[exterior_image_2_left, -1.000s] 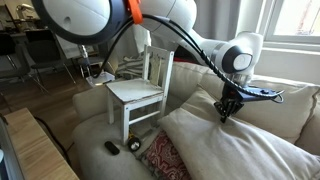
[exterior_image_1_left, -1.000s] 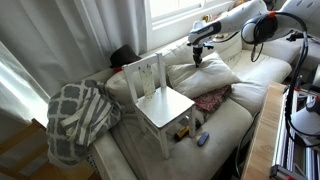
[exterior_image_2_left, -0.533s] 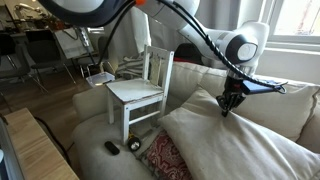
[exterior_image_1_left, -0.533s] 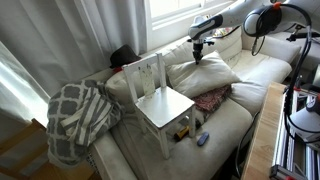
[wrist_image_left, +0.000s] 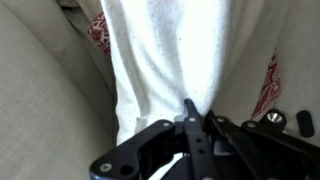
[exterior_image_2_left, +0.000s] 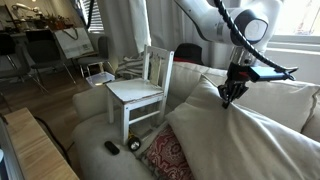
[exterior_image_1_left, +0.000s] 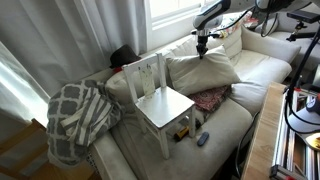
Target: Pick up the white pillow and put it on the chair
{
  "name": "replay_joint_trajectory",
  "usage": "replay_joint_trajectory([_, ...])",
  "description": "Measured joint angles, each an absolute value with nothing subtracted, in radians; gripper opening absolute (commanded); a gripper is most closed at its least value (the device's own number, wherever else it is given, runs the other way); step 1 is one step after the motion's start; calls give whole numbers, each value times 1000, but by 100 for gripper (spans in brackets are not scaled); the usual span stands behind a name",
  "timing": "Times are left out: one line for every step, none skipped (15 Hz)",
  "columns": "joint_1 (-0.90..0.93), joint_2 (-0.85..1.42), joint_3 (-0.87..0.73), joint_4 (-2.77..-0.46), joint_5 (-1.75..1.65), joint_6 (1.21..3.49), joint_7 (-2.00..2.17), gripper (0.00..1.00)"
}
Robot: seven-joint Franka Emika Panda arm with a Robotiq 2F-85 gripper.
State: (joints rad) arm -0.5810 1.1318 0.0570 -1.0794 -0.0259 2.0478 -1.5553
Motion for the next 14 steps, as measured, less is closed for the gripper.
replay_joint_trajectory([-586,1098,57,-1121,-26,2062,-1559,2])
replay_joint_trajectory([-590,1064,57,-1162,-26,2077,-1561,2])
replay_joint_trajectory([-593,1031,58,-1202,-26,2092,-1566,2])
replay_joint_trajectory([-594,996,58,-1244,-26,2106,-1569,2])
replay_joint_trajectory([-594,960,58,-1287,-26,2122,-1572,2])
replay_joint_trajectory([-594,923,58,-1332,-28,2141,-1576,2])
replay_joint_trajectory([-592,889,59,-1374,-29,2164,-1582,2])
replay_joint_trajectory([-591,853,61,-1420,-29,2194,-1590,2])
replay_joint_trajectory([-589,819,63,-1466,-29,2227,-1597,2])
replay_joint_trajectory([-585,786,63,-1511,-27,2261,-1608,2])
replay_joint_trajectory([-580,751,63,-1556,-26,2293,-1619,2])
replay_joint_trajectory([-574,717,62,-1603,-26,2329,-1628,2])
replay_joint_trajectory([-567,683,60,-1650,-23,2364,-1633,2])
replay_joint_trajectory([-562,648,60,-1698,-17,2398,-1635,8])
